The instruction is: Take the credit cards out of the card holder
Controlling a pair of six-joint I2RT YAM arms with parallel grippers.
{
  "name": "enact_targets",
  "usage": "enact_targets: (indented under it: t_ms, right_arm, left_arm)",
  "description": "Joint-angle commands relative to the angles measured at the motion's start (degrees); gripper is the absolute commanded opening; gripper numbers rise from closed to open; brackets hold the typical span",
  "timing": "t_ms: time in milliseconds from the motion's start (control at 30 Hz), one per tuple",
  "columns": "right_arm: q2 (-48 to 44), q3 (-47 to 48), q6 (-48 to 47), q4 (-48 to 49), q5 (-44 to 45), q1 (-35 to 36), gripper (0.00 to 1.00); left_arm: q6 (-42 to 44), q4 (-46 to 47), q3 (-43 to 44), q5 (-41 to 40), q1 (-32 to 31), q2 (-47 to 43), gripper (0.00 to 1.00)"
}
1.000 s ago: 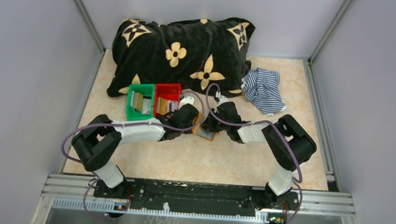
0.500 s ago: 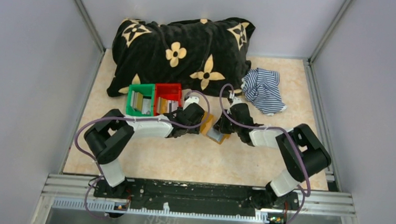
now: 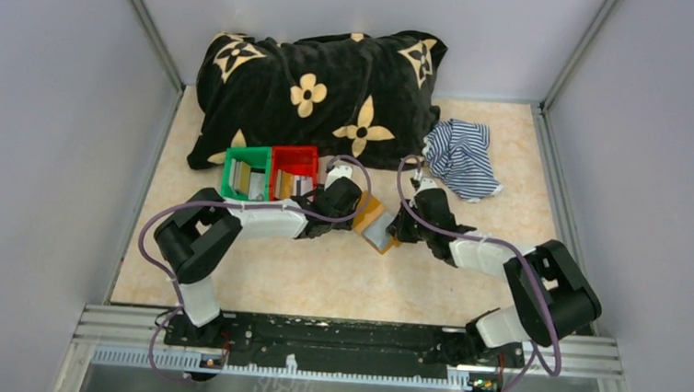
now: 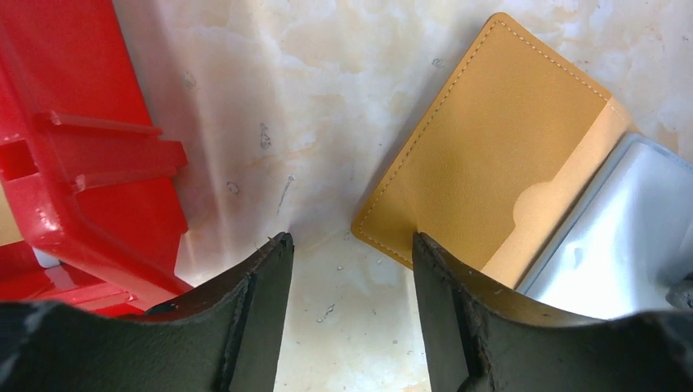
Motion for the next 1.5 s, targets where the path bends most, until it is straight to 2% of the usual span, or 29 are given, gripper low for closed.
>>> enact_targets:
  t_ms: [0,200,333,567,767,1000,1167,1233,1267,1367,1467]
  right_arm:
    - [-5.5,-1.6,-0.1,-2.3,0.8,-0.4,0.00]
    - [-12.2,-4.0,0.6,-5.8,-0.2,-0.4,0.00]
    - [-14.3,-5.1,0.8,-6.9,-0.1,-0.3,0.00]
    - [-15.1,-5.3,0.9,-7.2,-1.1,-0.3,0.00]
    - [-17.3,-6.3,0.8,-8.2,-0.2,-0.3,0.00]
    - [-15.9,-6.5,0.4,-7.5,-0.5,-0.3,0.00]
    - [-14.6,-7.2,0.5,-6.3,-0.2,-0.3,0.00]
    - [-14.2,-7.4,0.7,-5.9,-0.4,-0.3,0.00]
    - [-14.0,-7.5,0.9,-5.6,-0.5,-0.3,0.00]
    - [-13.8,-7.8,1.3,-5.1,-0.7,-0.3,0.00]
    - [-13.8,-8.0,1.4,-5.1,-0.6,-0.3,0.00]
  left_arm:
    - [-0.7,-1.9,0.1,4.9,-0.3,3.5,0.61]
    - [-0.9,-1.0,0.6,6.8,-0.3,4.2,0.60]
    - [-1.1,0.3,-0.3,7.7,-0.3,1.0,0.59]
    - [0.1,-3.9,2.5,5.1,-0.3,-4.9,0.60]
    - [2.1,-4.1,4.4,5.5,-0.6,-7.5,0.60]
    - [3.3,-6.1,8.9,5.7,-3.5,-9.8,0.61]
    - [7.6,-7.8,13.2,4.1,-6.9,-11.9,0.63]
    - [9.3,-7.6,13.8,6.4,-7.0,-11.4,0.67]
    - [10.4,-6.0,13.3,10.1,-7.0,-11.2,0.68]
    - [13.5,2.6,9.4,21.2,-6.8,-10.2,0.68]
    - [14.3,5.3,8.8,27.4,-6.1,-6.4,0.65]
